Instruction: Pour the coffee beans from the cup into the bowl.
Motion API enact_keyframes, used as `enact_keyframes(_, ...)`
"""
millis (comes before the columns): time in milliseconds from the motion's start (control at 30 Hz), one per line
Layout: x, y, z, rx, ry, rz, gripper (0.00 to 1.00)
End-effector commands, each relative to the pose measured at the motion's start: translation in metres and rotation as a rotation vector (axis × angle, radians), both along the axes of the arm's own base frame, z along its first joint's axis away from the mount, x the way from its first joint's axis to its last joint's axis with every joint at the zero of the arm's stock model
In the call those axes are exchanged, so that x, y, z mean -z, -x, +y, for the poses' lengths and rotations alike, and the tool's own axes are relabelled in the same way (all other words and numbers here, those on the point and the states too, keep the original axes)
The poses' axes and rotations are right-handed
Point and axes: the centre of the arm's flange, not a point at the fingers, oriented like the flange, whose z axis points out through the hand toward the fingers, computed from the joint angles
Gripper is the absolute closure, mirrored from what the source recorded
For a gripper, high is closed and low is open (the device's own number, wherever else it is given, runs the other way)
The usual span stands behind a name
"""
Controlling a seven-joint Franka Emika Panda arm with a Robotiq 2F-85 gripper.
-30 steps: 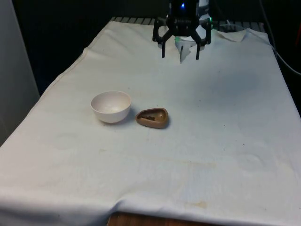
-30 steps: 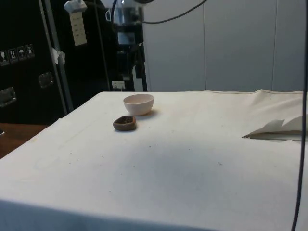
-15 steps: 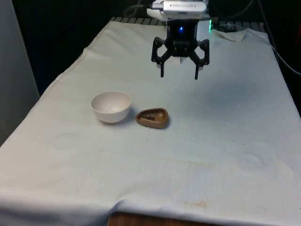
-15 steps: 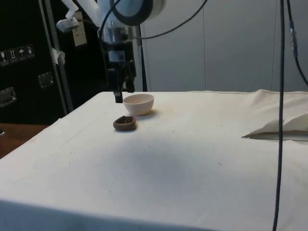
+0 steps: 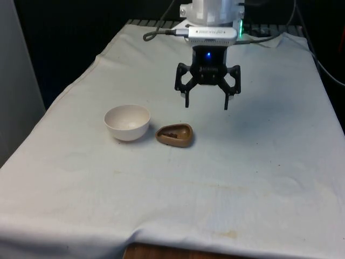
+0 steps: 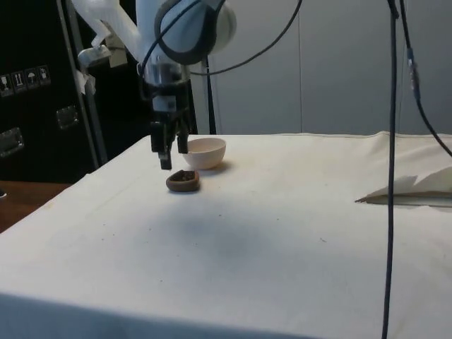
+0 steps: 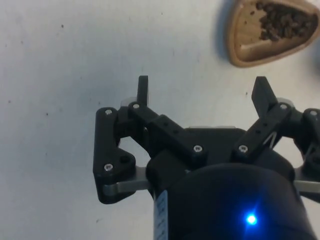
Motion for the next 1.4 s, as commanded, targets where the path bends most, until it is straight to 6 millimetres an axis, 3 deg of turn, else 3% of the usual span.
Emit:
enact_keyframes(0,0.004,-0.003,0.001,-0.006,-0.013,-0.005,0.0)
enact_keyframes(733,0.026,-0.015,-0.014,-0.12,0.003,-0.001,0.0)
enact_keyframes(1367,0.039,-0.02,-0.008,-0.12,0.049,-0.02,0.0)
